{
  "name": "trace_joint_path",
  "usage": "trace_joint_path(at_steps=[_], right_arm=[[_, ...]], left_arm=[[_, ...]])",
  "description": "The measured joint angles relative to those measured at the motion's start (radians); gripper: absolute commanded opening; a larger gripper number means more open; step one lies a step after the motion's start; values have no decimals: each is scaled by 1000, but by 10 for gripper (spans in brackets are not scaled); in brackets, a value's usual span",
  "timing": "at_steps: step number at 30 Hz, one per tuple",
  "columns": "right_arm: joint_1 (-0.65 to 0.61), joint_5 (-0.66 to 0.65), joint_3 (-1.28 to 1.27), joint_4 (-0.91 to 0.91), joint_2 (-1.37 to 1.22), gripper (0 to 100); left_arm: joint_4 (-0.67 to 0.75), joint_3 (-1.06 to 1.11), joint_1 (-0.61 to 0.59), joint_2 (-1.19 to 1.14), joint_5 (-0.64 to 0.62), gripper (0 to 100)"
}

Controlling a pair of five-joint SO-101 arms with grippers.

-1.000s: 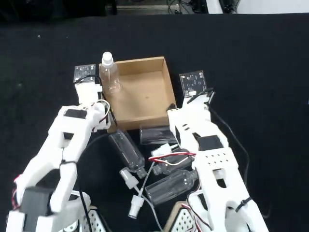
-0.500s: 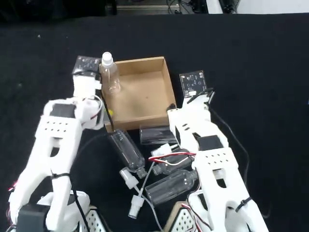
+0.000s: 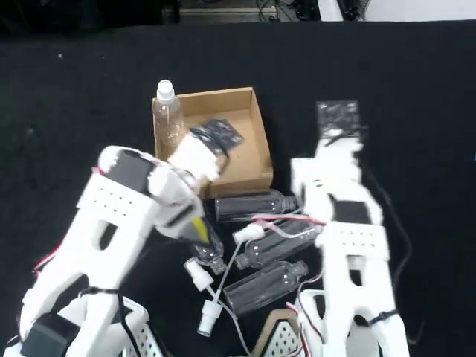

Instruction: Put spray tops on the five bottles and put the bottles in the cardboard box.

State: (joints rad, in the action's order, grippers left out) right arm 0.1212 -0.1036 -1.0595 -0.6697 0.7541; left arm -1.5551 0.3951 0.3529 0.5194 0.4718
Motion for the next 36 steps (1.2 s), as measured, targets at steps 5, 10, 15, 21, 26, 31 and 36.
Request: trace_joint_path(at_steps=[5,10,15,21,26,31,36], right_arm=[[198,-49,-5,-129,0,155],[229,-52,-144,-61,0,155],[229,-54,-232,17,0,155],[229,-58,-261,31,11,155],[229,-60,-262,34,11,155],[229,-60,-272,58,12,155],[229,-60,-288,94,12,155]], left_arm=[[175,130,91,0,-129,323],[371,275,124,0,-207,324],[462,362,152,0,-227,324],[528,436,147,0,-227,324],[528,466,83,2,-227,324],[531,502,37,26,-227,324],[529,477,35,23,-305,324]])
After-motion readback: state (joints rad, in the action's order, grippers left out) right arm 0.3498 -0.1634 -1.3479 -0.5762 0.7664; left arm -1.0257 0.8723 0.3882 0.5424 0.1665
